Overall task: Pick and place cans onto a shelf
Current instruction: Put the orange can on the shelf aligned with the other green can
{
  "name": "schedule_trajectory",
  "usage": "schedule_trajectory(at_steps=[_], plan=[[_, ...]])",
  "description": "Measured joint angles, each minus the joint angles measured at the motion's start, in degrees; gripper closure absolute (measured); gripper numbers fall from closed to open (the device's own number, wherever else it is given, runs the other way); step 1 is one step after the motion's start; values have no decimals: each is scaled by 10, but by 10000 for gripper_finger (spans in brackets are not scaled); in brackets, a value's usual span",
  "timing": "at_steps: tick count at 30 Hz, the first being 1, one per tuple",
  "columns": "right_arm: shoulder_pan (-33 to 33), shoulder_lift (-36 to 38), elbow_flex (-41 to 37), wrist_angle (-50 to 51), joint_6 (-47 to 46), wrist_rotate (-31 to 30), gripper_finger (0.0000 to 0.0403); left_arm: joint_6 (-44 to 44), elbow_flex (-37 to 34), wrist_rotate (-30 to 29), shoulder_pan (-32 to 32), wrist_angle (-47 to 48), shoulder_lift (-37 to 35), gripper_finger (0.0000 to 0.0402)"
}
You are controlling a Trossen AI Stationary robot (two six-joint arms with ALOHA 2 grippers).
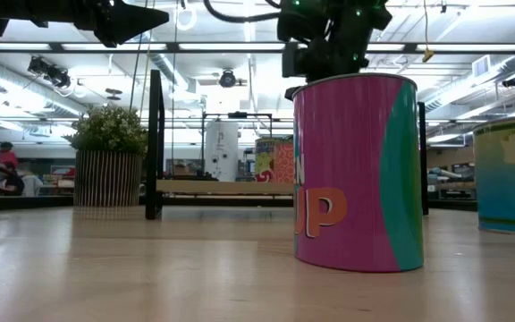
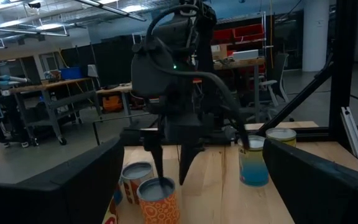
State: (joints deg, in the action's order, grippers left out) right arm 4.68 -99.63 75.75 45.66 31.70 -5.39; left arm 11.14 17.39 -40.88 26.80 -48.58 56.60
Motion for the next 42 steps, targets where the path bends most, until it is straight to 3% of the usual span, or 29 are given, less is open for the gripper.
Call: schedule_trajectory(at_steps=[8,13,27,36,42], plan=[[4,0,-16,-45,-1,-13,237,0,0,0,0,-1,0,13],[4,0,-16,-49,-52,-19,252,0,0,0,0,0,0,13],[-9,0,-17,-104,-253,-19,390,0,0,0,0,-1,0,13],[-15,0,-17,-179,-433,-34,342,0,0,0,0,-1,0,13],[-15,-6,-17,-181,-456,-50,342,0,0,0,0,-1,0,13]])
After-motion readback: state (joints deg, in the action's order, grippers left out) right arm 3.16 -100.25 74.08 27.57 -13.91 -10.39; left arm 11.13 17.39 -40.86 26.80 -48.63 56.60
